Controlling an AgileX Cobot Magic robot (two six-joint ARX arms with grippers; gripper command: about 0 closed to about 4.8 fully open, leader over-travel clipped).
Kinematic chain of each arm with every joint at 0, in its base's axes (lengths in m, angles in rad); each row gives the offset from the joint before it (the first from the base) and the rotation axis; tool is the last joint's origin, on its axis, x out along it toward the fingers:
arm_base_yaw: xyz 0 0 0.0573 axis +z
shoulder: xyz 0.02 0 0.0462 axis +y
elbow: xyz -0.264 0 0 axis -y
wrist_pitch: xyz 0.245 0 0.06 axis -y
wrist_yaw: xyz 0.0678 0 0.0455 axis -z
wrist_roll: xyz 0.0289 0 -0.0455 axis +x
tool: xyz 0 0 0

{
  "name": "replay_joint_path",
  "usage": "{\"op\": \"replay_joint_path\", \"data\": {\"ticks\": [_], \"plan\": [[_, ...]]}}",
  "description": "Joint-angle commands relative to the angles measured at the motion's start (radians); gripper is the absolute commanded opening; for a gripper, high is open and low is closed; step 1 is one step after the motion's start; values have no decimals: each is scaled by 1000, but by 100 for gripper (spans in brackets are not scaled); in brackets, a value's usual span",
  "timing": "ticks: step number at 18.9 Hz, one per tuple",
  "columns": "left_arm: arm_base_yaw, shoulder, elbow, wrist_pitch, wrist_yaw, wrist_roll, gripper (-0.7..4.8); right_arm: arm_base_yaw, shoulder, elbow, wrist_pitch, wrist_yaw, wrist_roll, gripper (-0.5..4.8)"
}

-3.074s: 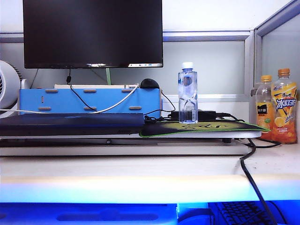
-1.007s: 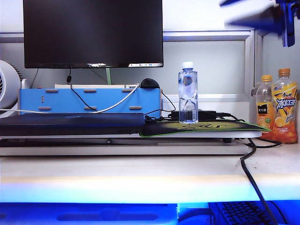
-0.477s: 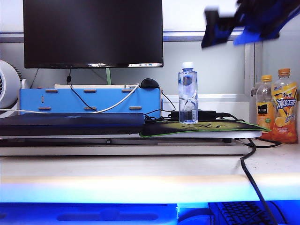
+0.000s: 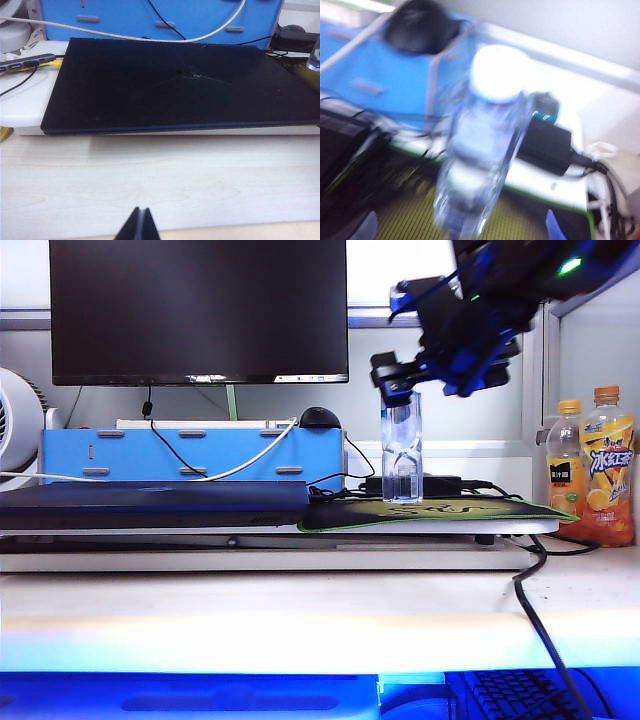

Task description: Pick up the mineral water bottle and place it on the laptop.

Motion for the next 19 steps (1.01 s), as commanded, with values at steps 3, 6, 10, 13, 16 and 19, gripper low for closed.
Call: {"op": "replay_joint_path", "data": {"ticks": [3, 6, 10, 13, 16, 19], "plan": [[0, -2, 0, -6, 7, 2, -2, 0, 133, 125, 15, 35, -2, 479], [0, -2, 0, -6, 6, 2, -2, -10, 197, 171, 24, 61, -2, 479], [0, -2, 0, -6, 6, 2, -2, -30, 251, 236, 37, 66, -3, 479], [0, -2, 0, -6, 6, 2, -2, -39, 277, 289, 41, 18, -2, 479], [0, -2, 0, -5, 6, 2, -2, -38, 304, 359, -12, -46, -2, 479], [0, -2, 0, -6, 5, 1, -2, -39, 327, 401, -45, -45, -2, 479]]}}
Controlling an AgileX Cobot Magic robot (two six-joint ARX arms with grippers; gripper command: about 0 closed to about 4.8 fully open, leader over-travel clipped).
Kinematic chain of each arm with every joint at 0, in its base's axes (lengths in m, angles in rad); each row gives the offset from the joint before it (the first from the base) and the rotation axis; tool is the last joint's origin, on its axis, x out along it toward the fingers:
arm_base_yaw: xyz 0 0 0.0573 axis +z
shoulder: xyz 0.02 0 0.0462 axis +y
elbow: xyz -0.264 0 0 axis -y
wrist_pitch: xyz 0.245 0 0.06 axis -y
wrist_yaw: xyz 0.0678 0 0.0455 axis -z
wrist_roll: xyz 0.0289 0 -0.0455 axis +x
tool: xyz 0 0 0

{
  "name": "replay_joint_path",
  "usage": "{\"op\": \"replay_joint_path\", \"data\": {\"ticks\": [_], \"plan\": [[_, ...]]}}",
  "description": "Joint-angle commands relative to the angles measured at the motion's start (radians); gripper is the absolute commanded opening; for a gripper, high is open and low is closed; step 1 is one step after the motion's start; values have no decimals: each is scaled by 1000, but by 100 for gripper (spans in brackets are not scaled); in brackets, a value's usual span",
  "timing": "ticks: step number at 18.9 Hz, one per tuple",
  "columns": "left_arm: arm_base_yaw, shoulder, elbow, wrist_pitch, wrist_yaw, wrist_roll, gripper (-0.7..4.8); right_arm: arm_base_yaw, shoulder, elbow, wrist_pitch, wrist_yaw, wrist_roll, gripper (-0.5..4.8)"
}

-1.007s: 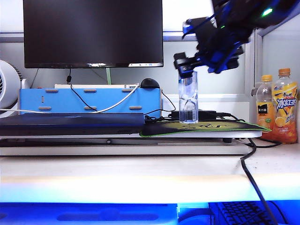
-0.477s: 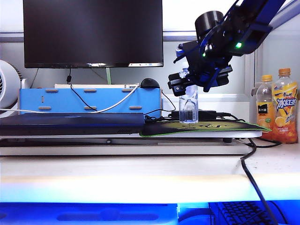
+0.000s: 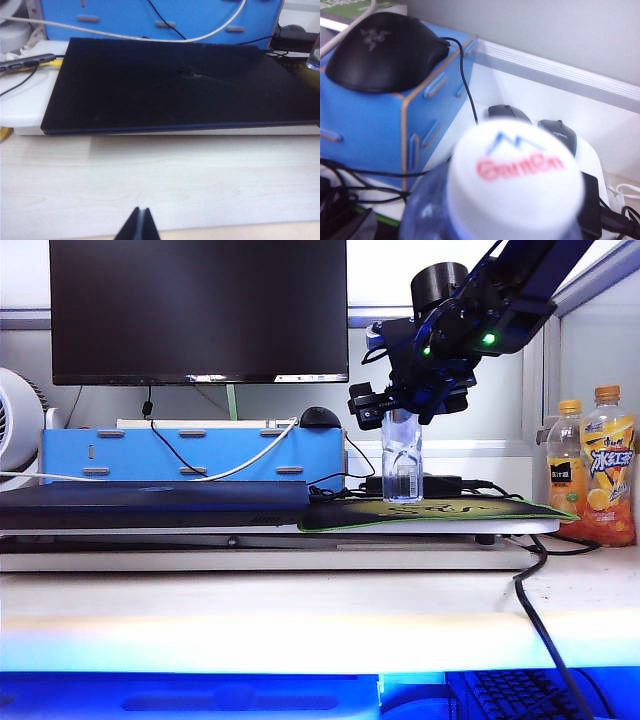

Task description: Pick up the mineral water bottle and place it on the laptop.

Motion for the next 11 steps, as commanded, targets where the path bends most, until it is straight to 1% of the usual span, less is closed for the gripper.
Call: {"op": "replay_joint_path", "data": {"ticks": [1, 7, 9, 10, 11], "plan": [[0, -3, 0, -7, 5, 2, -2, -3, 14, 21, -15, -5, 1, 479], [0, -3, 0, -6, 5, 2, -2, -9, 58, 46, -39, -1, 1, 479], [0, -3, 0, -6, 5, 1, -2, -9, 60, 56, -38, 23, 0, 479], [0, -3, 0, -6, 5, 2, -2, -9, 60, 57, -28, 25, 0, 450], [0, -3, 0, -6, 5, 2, -2, -9, 59, 57, -22, 25, 0, 331]]}}
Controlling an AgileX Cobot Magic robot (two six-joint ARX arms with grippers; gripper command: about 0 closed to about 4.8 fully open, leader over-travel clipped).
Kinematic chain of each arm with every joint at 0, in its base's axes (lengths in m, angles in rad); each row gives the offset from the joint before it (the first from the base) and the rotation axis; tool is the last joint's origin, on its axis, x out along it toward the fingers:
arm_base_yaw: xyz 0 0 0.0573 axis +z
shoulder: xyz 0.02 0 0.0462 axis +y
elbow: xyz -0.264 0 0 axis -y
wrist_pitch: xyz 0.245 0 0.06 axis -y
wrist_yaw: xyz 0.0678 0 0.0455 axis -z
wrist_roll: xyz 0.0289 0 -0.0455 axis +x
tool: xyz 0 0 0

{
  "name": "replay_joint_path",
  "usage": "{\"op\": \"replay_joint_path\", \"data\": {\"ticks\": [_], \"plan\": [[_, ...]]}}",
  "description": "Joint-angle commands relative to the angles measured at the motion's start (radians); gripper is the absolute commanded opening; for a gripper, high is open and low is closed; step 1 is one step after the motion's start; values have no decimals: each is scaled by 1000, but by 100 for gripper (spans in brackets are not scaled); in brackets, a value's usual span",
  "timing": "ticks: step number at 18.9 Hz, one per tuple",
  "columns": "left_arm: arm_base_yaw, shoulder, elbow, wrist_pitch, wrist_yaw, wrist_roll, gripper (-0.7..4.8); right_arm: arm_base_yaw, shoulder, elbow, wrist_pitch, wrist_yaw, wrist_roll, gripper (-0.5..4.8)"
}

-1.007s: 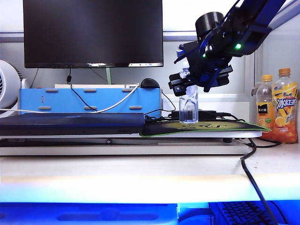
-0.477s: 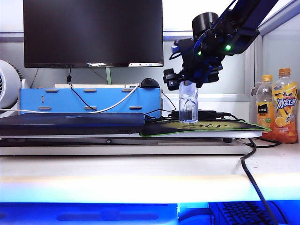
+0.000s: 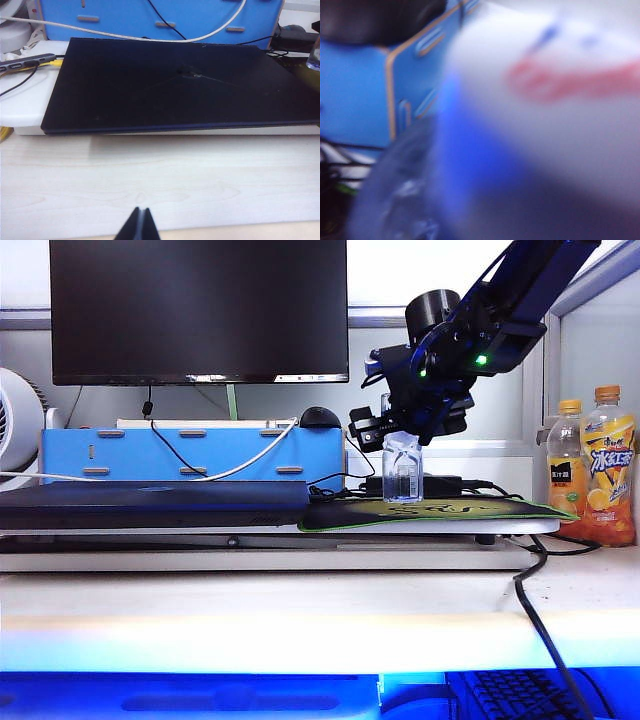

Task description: Pick up the mineral water bottle and place it on the laptop.

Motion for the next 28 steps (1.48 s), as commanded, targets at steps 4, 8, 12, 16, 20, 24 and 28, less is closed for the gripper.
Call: {"op": "replay_joint_path", "data": {"ticks": [4, 8, 12, 16, 20, 24, 28], "plan": [[0, -2, 0, -6, 5, 1, -2, 0, -7, 11, 64, 5, 19, 41], [0, -2, 0, -6, 5, 2, -2, 1, -23, 12, 129, -5, 35, 0], [0, -2, 0, -6, 5, 1, -2, 3, -84, 53, 116, -82, 35, 0], [0, -2, 0, -6, 6, 2, -2, 38, -177, 109, 74, -296, 43, 0], [0, -2, 0, -6, 6, 1, -2, 142, -172, 235, -47, -407, 50, 0], [0, -2, 0, -6, 6, 2, -2, 237, -146, 237, -40, -407, 50, 0], [0, -2, 0, -6, 7, 2, -2, 306, -100, 237, -41, -405, 50, 0]]}}
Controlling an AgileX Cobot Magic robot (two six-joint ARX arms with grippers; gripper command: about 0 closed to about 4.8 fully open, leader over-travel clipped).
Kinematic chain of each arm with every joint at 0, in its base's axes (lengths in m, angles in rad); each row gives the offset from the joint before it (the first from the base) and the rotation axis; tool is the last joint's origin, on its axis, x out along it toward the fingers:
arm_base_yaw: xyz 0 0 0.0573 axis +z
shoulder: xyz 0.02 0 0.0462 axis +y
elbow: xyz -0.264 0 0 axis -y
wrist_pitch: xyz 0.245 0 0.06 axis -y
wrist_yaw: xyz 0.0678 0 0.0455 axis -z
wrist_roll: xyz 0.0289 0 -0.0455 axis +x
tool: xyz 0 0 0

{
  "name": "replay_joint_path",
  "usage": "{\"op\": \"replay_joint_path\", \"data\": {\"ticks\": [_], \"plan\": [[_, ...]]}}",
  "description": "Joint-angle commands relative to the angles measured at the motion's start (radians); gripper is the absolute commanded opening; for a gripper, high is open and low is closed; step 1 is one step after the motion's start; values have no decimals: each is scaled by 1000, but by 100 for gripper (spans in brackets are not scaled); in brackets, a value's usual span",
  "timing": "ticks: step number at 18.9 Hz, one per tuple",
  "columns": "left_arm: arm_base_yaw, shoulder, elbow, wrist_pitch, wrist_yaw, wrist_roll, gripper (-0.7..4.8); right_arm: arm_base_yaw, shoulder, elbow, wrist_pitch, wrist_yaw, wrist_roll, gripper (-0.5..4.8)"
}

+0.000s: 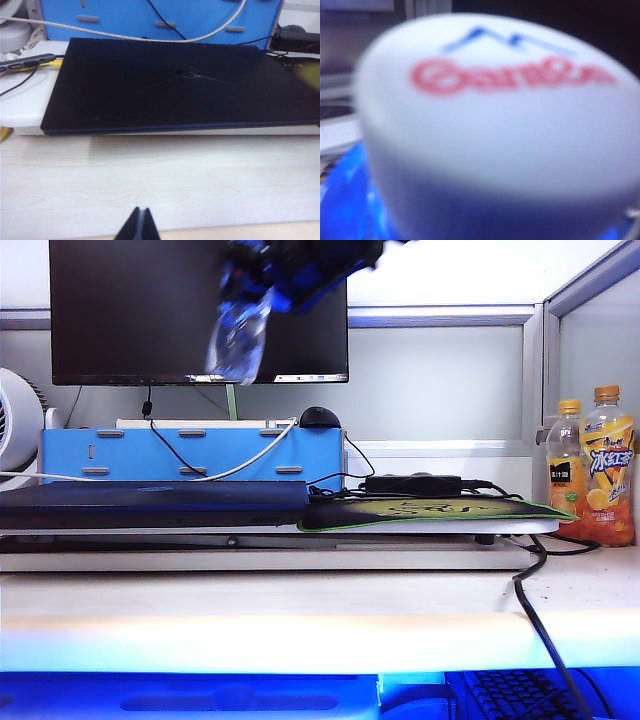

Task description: Pick up the mineral water bottle and place it on the laptop.

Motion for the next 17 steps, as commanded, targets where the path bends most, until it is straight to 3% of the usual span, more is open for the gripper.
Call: {"op": "replay_joint_path", "data": {"ticks": [1, 13, 17], "plan": [[0, -2, 0, -6, 6, 2, -2, 51, 21, 14, 56, -3, 4, 0], [0, -2, 0, -6, 7, 2, -2, 93, 120, 13, -76, 62, -12, 0], [0, -2, 0, -6, 6, 1, -2, 95, 127, 13, -170, 70, -109, 0]]}}
